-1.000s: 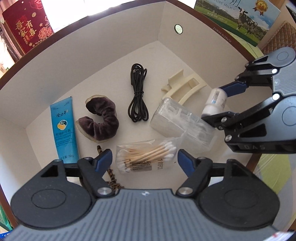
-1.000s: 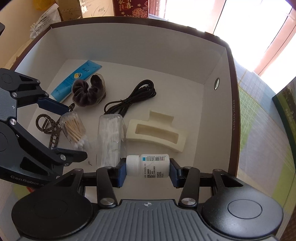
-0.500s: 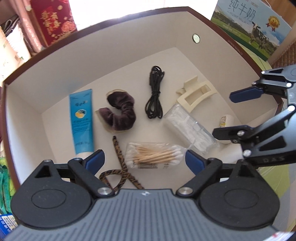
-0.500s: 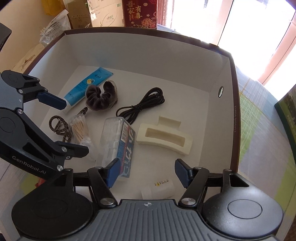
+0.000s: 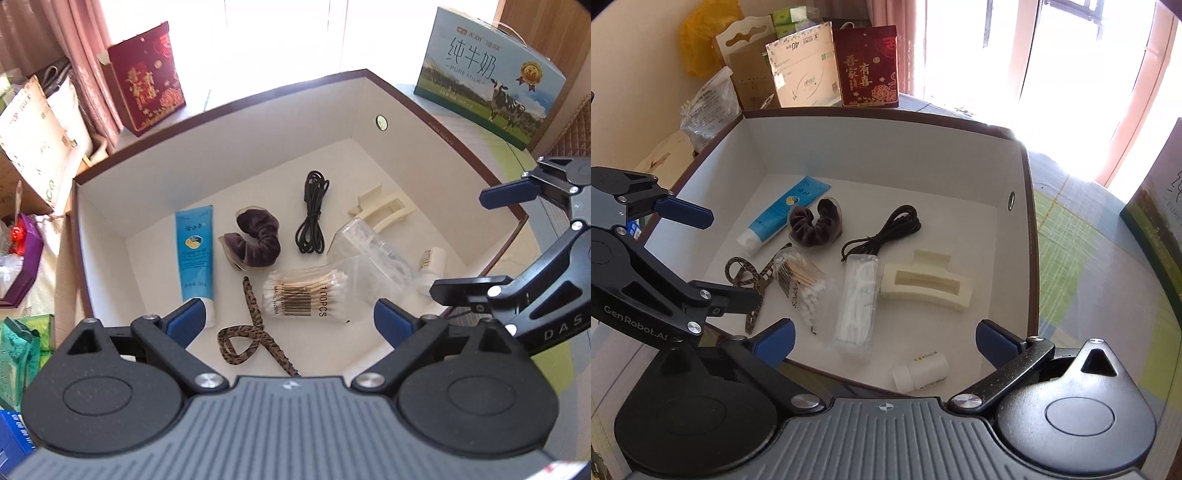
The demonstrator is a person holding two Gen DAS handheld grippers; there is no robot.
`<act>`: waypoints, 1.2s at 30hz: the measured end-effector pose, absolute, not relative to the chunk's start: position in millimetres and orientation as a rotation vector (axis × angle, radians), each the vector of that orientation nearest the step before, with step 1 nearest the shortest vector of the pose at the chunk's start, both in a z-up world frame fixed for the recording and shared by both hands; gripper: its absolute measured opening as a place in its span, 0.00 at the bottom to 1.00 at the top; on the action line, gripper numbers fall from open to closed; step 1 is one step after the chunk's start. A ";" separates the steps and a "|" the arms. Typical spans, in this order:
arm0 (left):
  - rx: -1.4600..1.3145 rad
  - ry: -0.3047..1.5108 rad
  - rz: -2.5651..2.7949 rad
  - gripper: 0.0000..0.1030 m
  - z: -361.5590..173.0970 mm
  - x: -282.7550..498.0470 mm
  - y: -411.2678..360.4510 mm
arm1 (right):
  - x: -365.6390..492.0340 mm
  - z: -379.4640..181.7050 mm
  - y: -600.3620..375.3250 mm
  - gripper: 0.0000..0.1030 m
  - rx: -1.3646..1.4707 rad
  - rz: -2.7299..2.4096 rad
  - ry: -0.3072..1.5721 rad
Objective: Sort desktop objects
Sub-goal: 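Open both grippers to drop the swab bag and pill bottle into the box, then withdraw both tools from the box toward the red candy and green tube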
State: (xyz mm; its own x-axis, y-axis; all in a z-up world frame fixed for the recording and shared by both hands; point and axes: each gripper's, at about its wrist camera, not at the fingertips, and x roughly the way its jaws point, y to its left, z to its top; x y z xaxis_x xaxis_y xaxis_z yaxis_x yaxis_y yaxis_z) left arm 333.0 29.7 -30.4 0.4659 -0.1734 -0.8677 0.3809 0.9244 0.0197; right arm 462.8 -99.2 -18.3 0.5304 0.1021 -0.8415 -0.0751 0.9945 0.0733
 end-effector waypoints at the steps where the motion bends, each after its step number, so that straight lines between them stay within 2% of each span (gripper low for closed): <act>1: 0.237 1.018 -0.325 0.94 -27.5 329.4 29.0 | 458.6 -15.3 -99.2 0.98 0.038 0.103 0.998; 9: 0.243 0.941 -0.222 0.96 -6.3 300.2 28.3 | 438.0 -3.3 -96.2 0.98 0.105 0.074 0.939; 36: 0.086 0.869 -0.062 0.96 25.7 200.1 49.9 | 352.7 16.5 -50.1 0.98 0.126 0.036 0.823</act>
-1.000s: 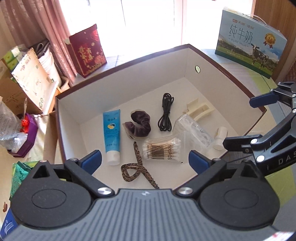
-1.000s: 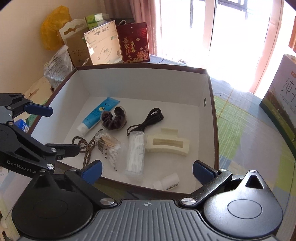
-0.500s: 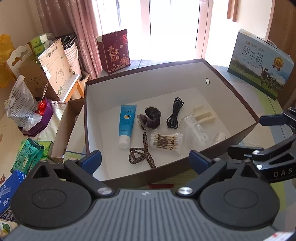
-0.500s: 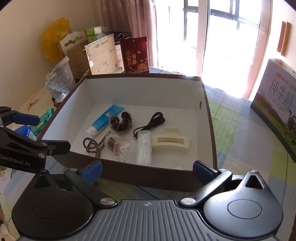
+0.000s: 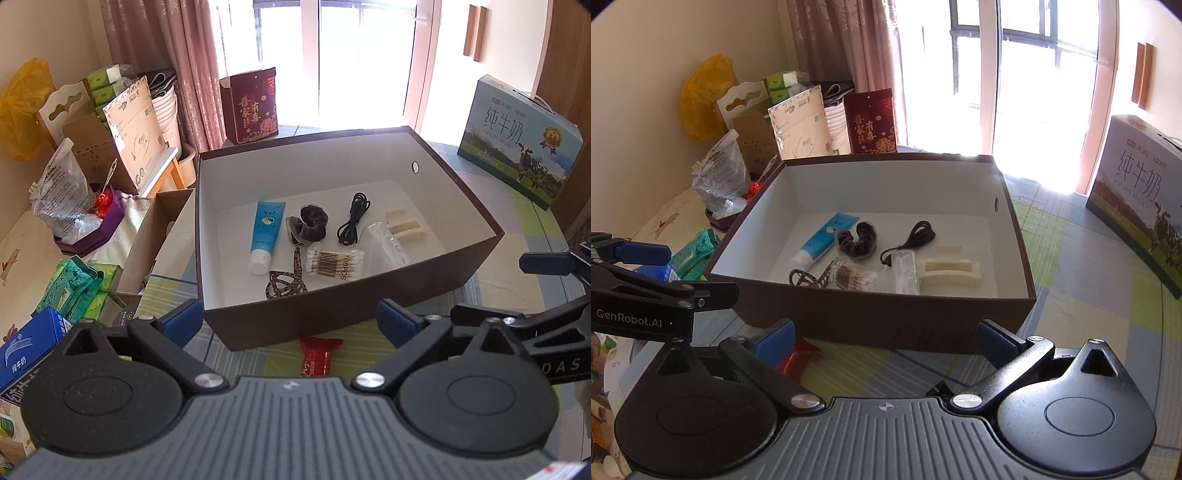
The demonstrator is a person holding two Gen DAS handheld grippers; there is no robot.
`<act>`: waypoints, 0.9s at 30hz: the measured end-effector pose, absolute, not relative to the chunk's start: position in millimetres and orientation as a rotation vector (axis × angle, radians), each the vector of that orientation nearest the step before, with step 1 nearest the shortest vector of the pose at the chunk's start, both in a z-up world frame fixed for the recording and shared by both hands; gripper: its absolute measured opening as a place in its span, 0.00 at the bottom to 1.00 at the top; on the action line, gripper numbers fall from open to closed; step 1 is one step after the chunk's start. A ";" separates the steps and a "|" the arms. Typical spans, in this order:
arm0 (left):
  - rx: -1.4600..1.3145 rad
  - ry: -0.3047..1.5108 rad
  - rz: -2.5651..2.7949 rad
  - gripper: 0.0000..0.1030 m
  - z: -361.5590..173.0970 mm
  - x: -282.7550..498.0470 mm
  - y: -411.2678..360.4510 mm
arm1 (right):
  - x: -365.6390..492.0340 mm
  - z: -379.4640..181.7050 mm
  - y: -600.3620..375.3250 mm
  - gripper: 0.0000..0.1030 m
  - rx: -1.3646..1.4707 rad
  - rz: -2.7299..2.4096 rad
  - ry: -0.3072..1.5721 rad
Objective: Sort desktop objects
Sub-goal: 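Withdraw both tools from the box toward the red candy and green tube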
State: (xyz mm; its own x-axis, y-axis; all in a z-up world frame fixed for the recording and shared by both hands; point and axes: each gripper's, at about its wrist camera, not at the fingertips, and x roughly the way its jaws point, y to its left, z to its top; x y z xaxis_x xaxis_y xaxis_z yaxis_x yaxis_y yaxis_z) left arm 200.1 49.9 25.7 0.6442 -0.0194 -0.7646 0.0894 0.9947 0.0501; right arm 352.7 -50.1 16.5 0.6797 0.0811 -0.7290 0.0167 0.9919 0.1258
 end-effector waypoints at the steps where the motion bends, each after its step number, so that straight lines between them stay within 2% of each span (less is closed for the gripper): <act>1: 0.086 0.870 -0.059 0.96 25.4 197.1 49.8 | 350.0 16.3 -49.6 0.98 0.130 0.035 0.824; 27: 0.067 0.841 -0.035 0.96 32.3 145.0 36.9 | 286.6 33.0 -53.2 0.98 0.221 0.010 0.723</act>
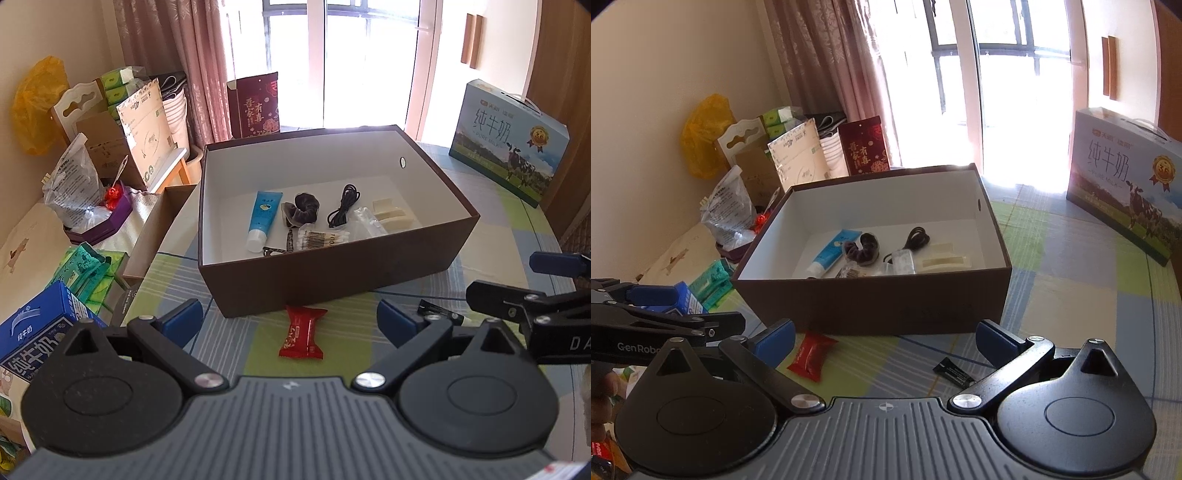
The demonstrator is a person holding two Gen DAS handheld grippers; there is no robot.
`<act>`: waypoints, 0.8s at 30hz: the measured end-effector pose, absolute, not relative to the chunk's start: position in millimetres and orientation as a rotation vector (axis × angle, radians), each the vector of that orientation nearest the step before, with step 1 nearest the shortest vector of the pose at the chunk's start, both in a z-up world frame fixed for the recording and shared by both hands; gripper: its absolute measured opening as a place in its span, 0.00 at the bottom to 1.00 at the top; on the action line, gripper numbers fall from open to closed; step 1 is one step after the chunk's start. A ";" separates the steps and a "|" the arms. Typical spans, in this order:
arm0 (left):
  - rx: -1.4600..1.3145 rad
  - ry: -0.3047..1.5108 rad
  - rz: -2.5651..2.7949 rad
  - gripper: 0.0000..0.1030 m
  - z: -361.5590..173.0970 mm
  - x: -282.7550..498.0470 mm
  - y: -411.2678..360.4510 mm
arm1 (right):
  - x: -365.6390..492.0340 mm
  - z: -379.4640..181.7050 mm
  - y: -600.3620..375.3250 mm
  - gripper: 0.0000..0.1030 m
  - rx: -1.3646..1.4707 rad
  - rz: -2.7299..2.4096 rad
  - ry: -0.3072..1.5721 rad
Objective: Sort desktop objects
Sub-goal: 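Withdraw both tools from the box toward the red candy and green tube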
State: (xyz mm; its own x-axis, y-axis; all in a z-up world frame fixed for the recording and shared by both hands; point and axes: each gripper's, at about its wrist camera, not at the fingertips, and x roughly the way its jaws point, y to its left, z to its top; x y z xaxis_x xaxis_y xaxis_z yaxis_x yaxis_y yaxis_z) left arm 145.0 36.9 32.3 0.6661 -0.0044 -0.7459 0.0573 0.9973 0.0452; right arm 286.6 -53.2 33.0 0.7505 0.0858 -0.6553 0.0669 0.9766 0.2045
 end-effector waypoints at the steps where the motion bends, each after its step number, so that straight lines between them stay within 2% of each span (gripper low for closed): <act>1: 0.067 0.843 -0.034 0.96 31.7 143.9 36.5 | 285.6 32.1 -53.8 0.98 0.223 0.010 0.726; 24: 0.070 0.915 -0.035 0.96 -0.5 148.4 25.7 | 281.0 -2.3 -74.4 0.98 0.270 -0.028 0.803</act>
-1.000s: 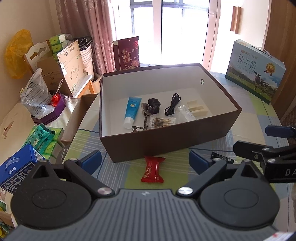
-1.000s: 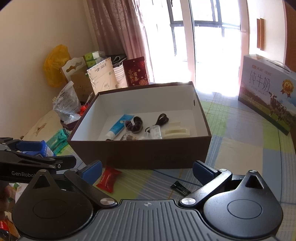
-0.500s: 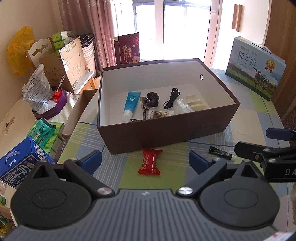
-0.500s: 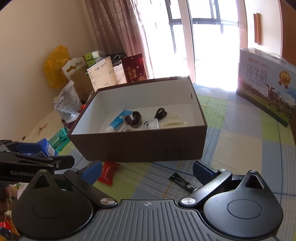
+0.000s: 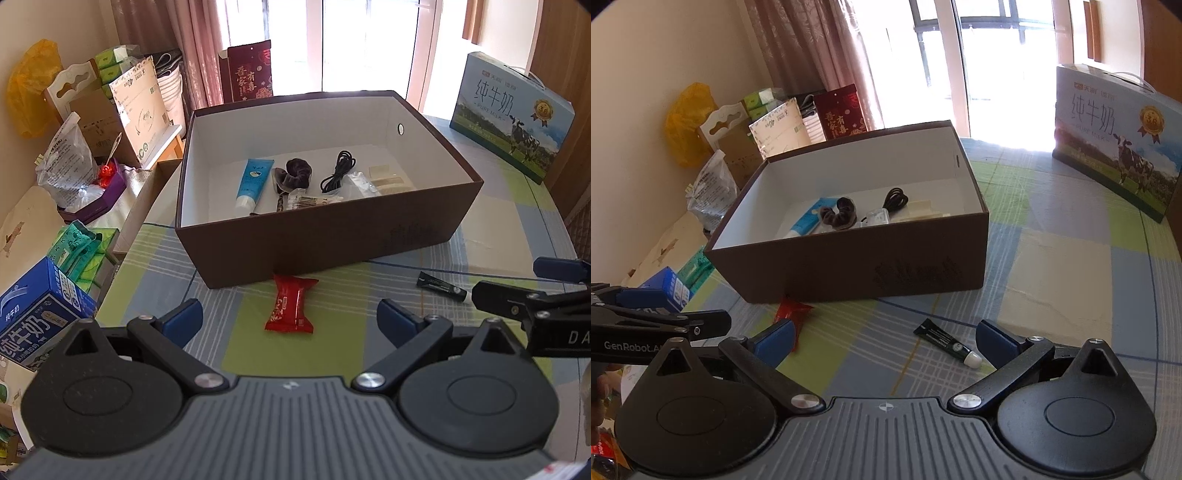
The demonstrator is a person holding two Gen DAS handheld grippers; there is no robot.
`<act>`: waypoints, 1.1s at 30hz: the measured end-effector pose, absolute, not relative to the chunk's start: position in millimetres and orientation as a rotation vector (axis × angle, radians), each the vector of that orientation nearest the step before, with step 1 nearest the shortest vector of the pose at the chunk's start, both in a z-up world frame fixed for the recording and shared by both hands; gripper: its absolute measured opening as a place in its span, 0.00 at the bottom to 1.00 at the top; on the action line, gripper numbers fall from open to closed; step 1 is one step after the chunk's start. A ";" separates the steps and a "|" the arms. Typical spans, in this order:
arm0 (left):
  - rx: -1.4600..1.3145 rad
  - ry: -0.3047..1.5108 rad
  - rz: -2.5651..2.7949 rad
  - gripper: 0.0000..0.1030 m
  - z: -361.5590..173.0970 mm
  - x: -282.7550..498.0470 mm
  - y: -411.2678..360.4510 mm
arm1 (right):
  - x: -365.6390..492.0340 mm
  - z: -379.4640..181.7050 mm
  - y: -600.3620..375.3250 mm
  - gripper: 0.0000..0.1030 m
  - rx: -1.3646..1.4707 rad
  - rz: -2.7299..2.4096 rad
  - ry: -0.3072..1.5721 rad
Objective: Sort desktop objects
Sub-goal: 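Withdraw both tools from the box toward the red candy and green tube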
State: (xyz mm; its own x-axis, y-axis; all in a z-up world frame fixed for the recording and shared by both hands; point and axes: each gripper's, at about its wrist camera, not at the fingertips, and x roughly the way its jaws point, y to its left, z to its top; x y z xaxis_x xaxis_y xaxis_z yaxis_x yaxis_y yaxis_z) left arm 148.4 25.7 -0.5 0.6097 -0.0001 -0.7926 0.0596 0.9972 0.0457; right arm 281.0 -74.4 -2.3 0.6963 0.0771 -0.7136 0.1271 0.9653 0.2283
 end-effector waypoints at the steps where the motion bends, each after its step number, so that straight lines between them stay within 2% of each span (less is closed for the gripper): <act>1: 0.070 0.917 -0.035 0.96 -2.3 149.0 25.6 | 281.3 -4.1 -75.1 0.98 0.270 -0.033 0.808; 20: 0.077 0.927 -0.114 0.95 -40.7 155.5 30.9 | 287.1 -41.9 -85.3 0.98 0.249 -0.120 0.882; 31: 0.093 0.925 -0.169 0.80 -71.5 162.3 36.9 | 278.4 -73.9 -99.5 0.98 0.236 -0.163 0.901; 33: 0.098 0.923 -0.177 0.77 -75.4 165.9 36.3 | 278.9 -77.5 -100.5 0.94 0.232 -0.159 0.905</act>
